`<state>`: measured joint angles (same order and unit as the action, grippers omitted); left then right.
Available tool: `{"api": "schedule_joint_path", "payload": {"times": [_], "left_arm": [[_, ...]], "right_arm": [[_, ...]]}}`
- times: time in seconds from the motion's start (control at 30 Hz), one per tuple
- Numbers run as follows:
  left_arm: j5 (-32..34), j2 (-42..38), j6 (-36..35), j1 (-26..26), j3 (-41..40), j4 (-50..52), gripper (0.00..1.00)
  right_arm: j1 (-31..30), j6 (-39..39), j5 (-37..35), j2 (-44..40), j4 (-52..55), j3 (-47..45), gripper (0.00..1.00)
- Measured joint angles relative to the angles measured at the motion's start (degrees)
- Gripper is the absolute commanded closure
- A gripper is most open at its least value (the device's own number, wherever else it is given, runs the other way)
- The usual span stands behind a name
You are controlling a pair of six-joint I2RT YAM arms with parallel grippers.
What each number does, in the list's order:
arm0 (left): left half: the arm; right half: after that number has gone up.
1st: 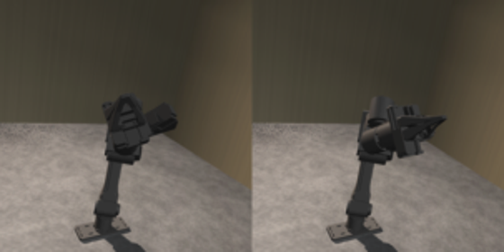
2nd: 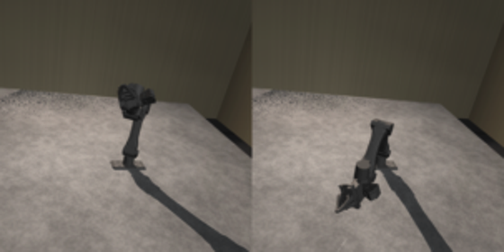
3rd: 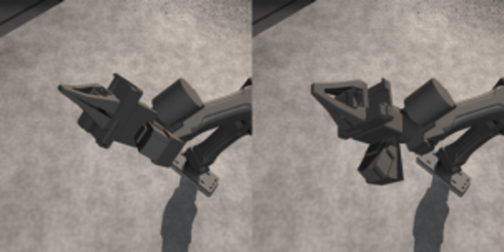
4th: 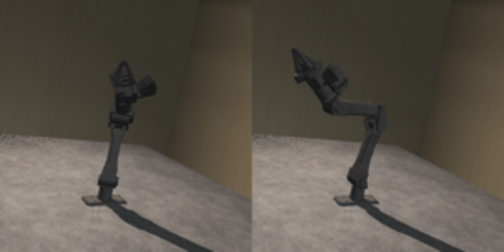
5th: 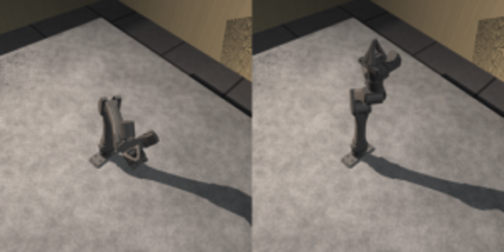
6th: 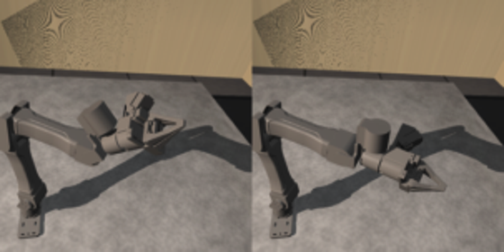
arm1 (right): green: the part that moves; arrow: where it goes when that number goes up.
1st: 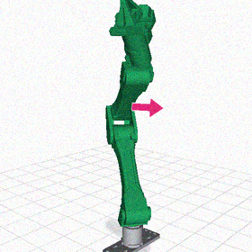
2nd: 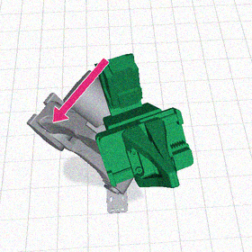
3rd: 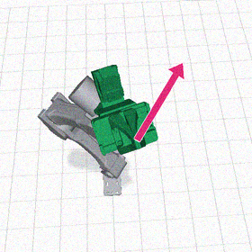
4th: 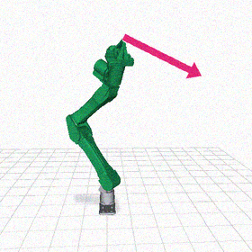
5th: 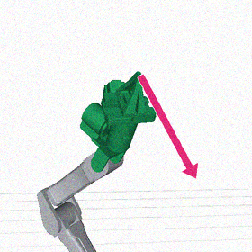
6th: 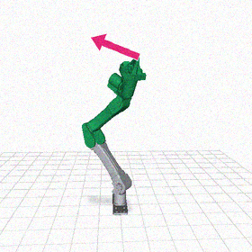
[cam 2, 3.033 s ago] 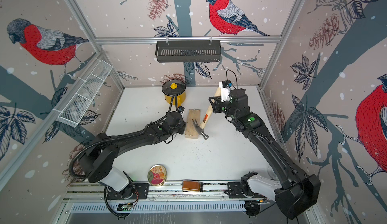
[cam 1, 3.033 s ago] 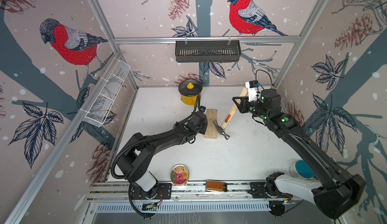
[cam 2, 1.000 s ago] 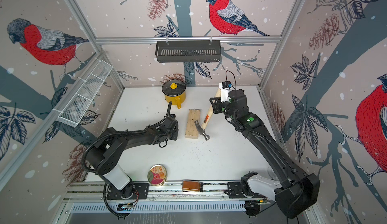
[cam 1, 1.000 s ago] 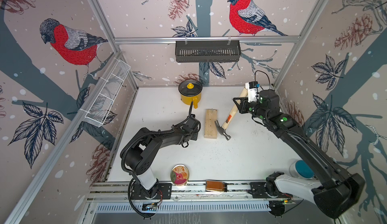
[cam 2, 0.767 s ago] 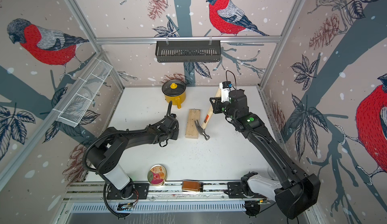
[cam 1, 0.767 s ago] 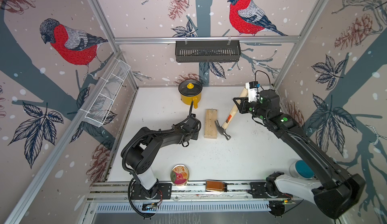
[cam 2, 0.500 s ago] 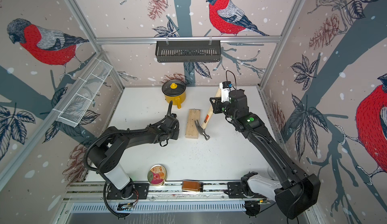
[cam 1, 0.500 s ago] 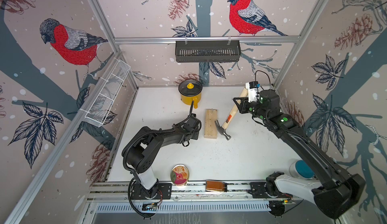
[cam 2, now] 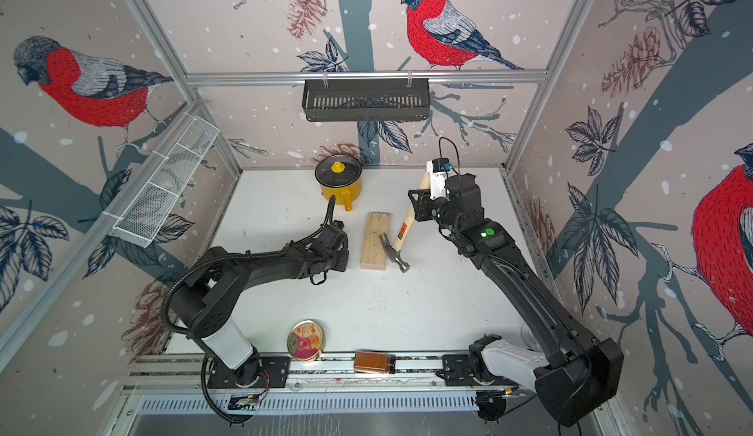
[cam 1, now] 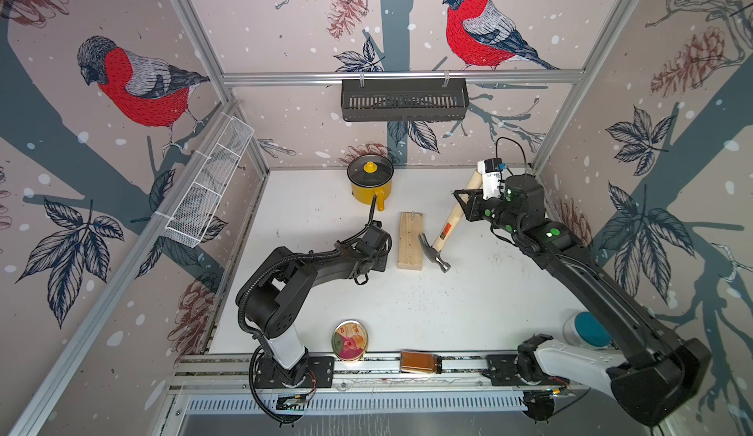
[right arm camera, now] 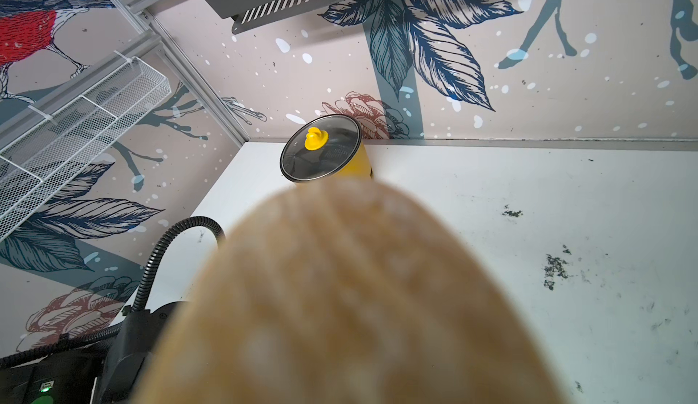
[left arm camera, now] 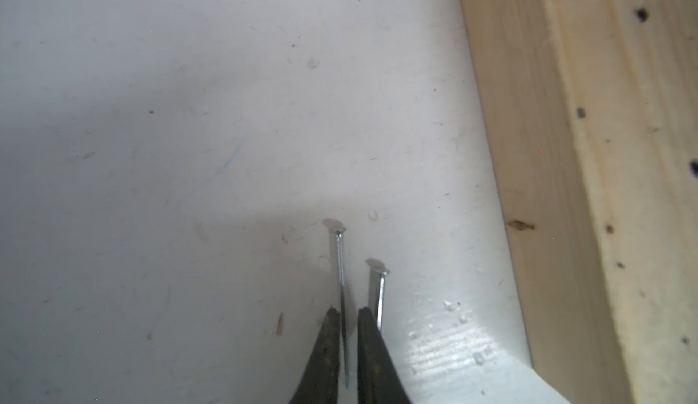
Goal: Use a claw hammer to pull out a nail
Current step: Place the nail at the center of the board.
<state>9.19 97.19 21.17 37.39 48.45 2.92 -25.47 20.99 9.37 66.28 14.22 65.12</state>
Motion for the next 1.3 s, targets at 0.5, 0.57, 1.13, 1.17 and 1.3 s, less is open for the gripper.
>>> {"api": "schedule_joint_path", "payload": {"times": [0.5,0.57,1.13,1.17,1.3], "left_arm": [[-0.85,-3.65,0.33,-0.04,3.04,0.70,0.75],[-1.64,-4.00,0.48,-0.04,3.80,0.70,0.72],[-8.26,-0.55,2.69,-0.28,13.33,-3.19,0.57],[-9.18,0.17,2.97,-0.48,13.68,-3.87,0.56],[-12.50,3.21,5.18,-2.08,14.60,-5.51,0.54]], "right_arm": [[-0.09,-0.02,-0.44,0.26,0.11,1.11,1.00],[-0.17,-0.02,-0.46,0.52,0.11,1.68,1.00],[-6.56,-3.50,-10.95,8.33,1.29,8.50,1.00],[-7.02,-3.85,-11.54,8.83,1.60,8.85,1.00],[-7.98,-5.05,-14.43,10.51,2.43,9.81,1.00]]}}
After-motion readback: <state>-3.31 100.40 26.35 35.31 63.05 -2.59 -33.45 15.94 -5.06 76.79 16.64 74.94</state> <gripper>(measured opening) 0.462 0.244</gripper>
